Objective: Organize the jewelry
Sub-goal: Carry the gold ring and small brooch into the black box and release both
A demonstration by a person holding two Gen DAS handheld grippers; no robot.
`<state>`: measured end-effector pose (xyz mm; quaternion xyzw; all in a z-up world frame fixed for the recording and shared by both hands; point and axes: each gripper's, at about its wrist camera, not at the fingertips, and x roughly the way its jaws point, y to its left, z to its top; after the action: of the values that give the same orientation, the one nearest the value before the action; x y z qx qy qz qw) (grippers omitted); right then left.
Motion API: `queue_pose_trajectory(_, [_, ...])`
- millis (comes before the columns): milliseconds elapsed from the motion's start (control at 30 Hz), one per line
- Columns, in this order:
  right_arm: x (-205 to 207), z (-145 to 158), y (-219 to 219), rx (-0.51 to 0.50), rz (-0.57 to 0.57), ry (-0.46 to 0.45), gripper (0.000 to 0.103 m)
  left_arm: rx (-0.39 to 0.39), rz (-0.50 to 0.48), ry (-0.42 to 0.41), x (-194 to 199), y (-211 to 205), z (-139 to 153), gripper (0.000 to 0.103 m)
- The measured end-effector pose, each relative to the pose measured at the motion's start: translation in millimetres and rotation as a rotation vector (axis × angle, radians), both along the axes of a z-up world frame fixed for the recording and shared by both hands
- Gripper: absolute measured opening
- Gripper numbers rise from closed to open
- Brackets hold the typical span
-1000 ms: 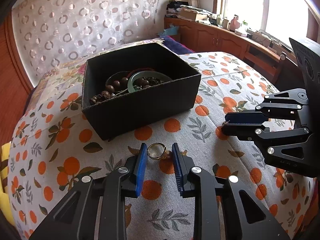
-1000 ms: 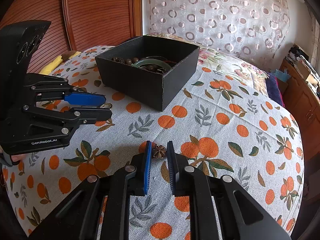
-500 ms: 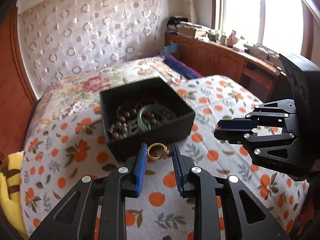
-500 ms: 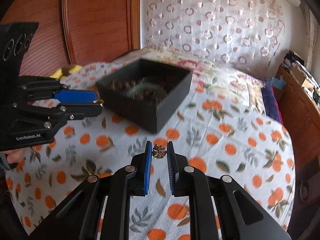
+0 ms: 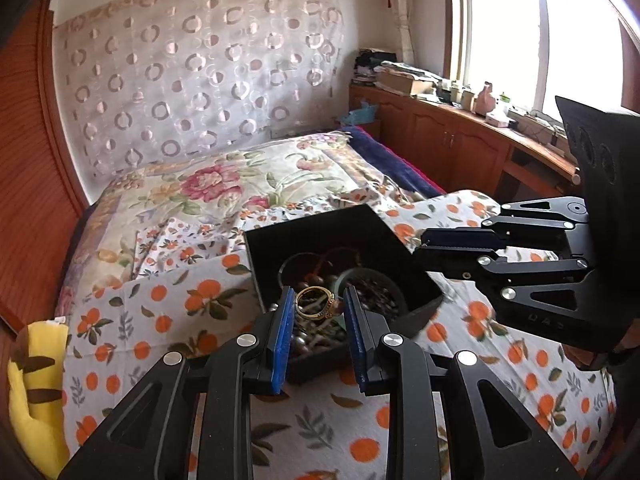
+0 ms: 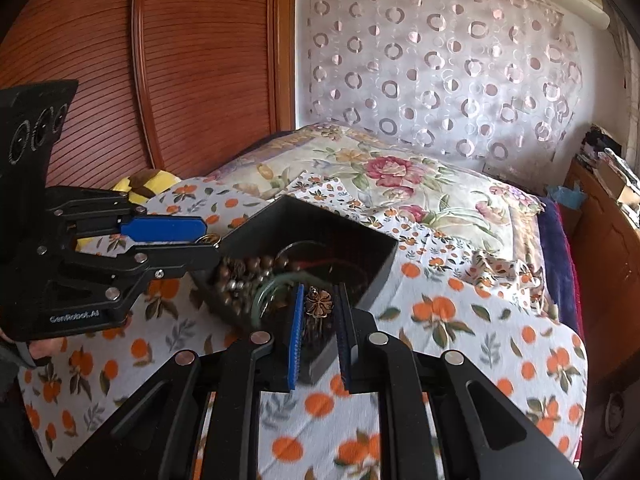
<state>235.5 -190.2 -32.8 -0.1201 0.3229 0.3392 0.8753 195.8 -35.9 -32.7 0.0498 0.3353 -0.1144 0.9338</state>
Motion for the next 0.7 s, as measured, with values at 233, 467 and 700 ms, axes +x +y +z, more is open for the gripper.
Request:
queue_pose_trajectory(233, [26, -3, 9, 0.016, 0.006, 0.023, 0.033, -0.005, 0.017, 0.011, 17, 9, -3, 0.024])
queue_pose_trajectory(467, [27, -2, -1, 0.037, -0.02, 0.023, 0.045, -0.007, 0.029, 0.022, 28, 7, -7, 0.024])
queue_pose_trajectory(700, [1, 0, -22, 0.058, -0.071, 0.017, 0.045, -0.025, 0.055, 0.007, 14, 8, -6, 0.055])
